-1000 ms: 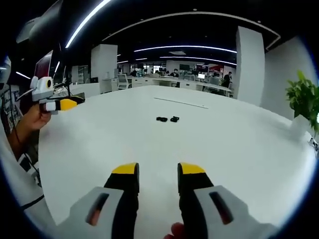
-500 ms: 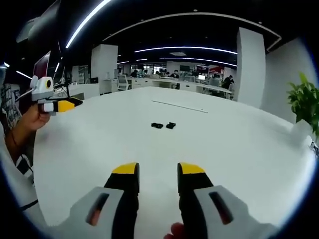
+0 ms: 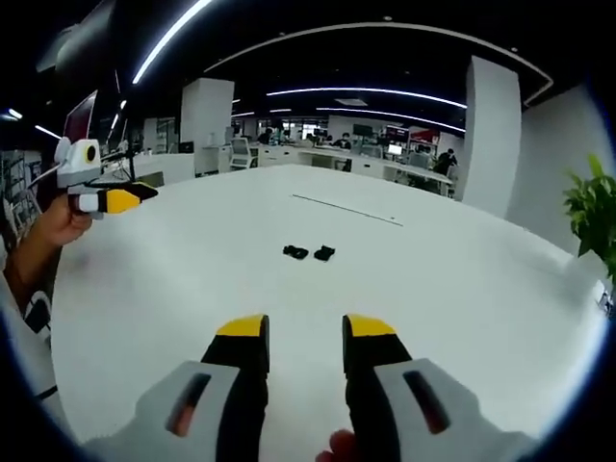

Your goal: Snap the two parts of the plastic buckle together until the buckle closes and remains connected.

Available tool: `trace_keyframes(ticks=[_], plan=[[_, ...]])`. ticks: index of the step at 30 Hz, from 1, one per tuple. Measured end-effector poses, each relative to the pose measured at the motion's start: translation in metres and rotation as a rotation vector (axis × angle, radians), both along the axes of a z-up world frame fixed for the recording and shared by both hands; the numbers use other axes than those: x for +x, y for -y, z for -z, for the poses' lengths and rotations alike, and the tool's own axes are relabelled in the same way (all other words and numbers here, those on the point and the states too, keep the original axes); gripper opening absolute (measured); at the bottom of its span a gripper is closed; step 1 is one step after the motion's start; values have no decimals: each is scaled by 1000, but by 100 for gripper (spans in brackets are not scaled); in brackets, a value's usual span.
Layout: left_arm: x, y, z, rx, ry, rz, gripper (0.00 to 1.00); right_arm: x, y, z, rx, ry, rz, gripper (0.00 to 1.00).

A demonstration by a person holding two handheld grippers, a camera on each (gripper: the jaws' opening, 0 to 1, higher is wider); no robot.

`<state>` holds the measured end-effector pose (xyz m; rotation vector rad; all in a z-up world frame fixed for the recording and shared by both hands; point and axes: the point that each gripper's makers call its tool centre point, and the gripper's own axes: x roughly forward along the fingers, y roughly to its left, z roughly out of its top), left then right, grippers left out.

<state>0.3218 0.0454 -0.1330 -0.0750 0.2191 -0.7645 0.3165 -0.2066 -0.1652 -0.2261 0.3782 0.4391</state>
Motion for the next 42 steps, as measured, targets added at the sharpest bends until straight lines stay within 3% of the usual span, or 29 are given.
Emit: trace_keyframes(ticks=[10,21,42], plan=[[10,2,-5,8,17,2,34,21,3,0,42,-10,-1,30],[19,6,-5,14,8,12,34,33,-2,-6,1,-11,-13,30],[31,17,-8,30,7,31,34,50,-8,-19,15,-10,-37,30]])
